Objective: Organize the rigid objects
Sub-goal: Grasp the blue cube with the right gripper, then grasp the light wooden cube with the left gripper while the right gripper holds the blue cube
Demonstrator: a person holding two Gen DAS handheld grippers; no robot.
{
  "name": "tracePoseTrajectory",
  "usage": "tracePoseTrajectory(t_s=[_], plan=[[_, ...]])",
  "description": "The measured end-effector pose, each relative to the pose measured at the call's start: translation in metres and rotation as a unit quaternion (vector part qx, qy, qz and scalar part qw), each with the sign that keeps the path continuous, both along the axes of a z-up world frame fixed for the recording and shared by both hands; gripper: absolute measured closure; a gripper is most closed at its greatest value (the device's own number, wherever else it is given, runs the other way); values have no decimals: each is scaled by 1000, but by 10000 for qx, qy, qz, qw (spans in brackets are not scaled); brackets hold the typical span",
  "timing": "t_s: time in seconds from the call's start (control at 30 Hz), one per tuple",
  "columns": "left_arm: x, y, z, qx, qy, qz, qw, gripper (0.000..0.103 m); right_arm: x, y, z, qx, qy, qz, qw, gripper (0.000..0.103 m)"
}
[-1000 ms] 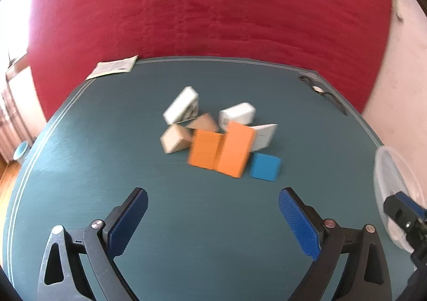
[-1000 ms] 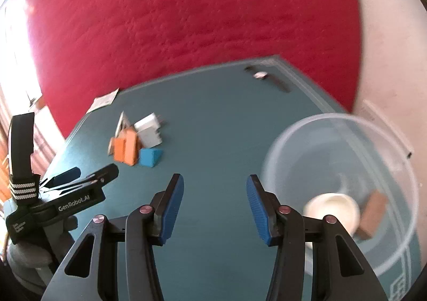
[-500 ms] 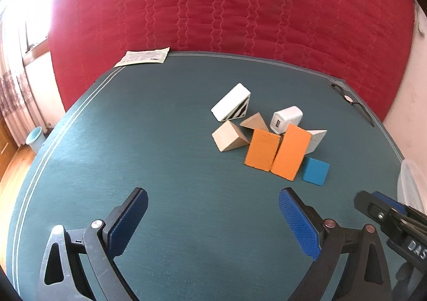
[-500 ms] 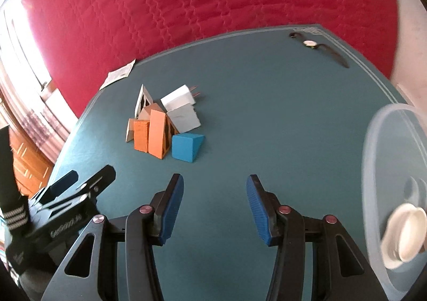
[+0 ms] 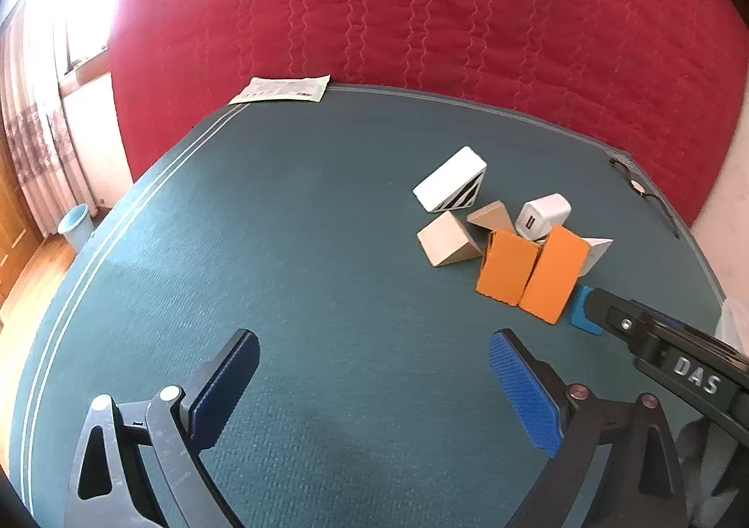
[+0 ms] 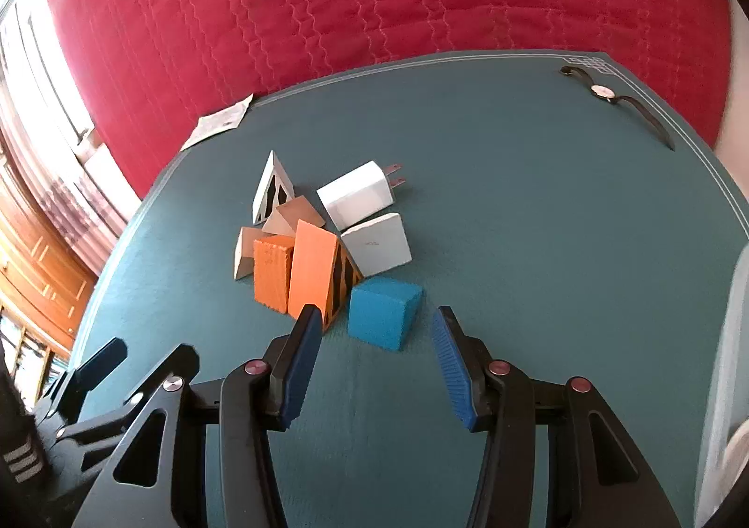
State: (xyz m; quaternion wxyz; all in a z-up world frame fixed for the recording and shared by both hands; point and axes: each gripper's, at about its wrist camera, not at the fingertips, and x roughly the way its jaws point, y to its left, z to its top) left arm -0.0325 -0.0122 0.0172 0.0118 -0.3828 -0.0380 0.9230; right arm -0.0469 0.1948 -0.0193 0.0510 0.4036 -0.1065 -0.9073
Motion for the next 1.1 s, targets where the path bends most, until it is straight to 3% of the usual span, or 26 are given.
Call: tracePoseTrajectory(t_s=[0.23, 0.3, 0.33, 0.7, 1.1], plan=[[-1, -3, -3, 40, -43, 38, 10000, 3, -8, -10, -9, 416, 89, -13, 9991, 55], [-1, -3, -3, 47, -52, 28, 10000, 3, -7, -9, -10, 554, 106, -52, 9984, 68], [-1, -3, -4, 48, -52, 21, 10000, 3, -6, -8, -11, 605, 131, -57, 9981, 68], [-5, -1, -5, -3, -173, 34, 9998, 3, 10, 22, -10, 459, 130, -262, 9985, 68], [-29, 8, 10, -424, -135, 26, 9990, 3, 15, 31, -12, 201, 167, -264, 9993, 68]])
